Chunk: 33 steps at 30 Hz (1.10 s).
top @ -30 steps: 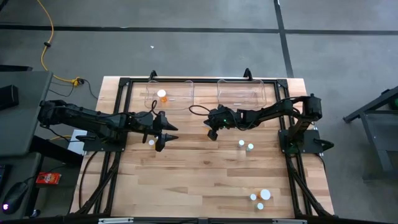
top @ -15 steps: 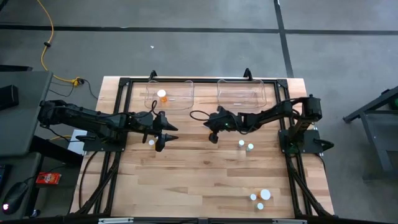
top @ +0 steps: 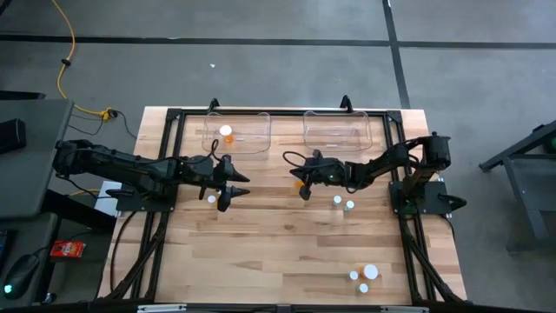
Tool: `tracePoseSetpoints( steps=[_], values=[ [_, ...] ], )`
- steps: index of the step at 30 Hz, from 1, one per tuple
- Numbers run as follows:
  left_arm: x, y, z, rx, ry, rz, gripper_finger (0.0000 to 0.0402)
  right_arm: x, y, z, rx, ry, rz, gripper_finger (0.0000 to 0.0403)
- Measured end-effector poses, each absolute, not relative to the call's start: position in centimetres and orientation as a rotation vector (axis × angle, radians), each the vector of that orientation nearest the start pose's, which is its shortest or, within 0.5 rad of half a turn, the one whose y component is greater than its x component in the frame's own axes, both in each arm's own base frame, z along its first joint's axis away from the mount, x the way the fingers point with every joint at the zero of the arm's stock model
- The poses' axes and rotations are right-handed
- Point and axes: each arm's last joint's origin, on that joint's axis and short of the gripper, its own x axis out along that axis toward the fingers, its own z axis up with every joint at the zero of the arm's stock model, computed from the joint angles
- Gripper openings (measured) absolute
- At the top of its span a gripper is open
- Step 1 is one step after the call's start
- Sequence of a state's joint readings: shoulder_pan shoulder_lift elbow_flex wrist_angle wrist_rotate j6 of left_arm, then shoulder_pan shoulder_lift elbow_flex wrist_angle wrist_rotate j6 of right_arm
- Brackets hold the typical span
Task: Pick and place medicine bottles into bin by pill shape (circle, oval)
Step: Put the top orange capsule bottle into the left transparent bin
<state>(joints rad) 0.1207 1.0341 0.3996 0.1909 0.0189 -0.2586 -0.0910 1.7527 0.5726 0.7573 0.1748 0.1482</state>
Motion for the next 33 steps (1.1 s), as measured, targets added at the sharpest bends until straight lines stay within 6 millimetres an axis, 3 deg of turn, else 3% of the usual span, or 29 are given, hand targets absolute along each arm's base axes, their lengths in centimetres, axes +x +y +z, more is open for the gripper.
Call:
tracePoseSetpoints(
  steps=[20, 33],
  values=[
    [20.4, 2.4, 19.2, -0.285, 0.426, 0.157, 0.0195, 28.0, -3.2, 10.8, 0.113, 0.365, -0.305, 0.0000],
    [20.4, 2.4, 19.2, -0.285, 0.424, 0.156, 0.0195, 28.1, -3.1, 12.7, 0.077, 0.238, -0.289, 0.0000]
  ],
)
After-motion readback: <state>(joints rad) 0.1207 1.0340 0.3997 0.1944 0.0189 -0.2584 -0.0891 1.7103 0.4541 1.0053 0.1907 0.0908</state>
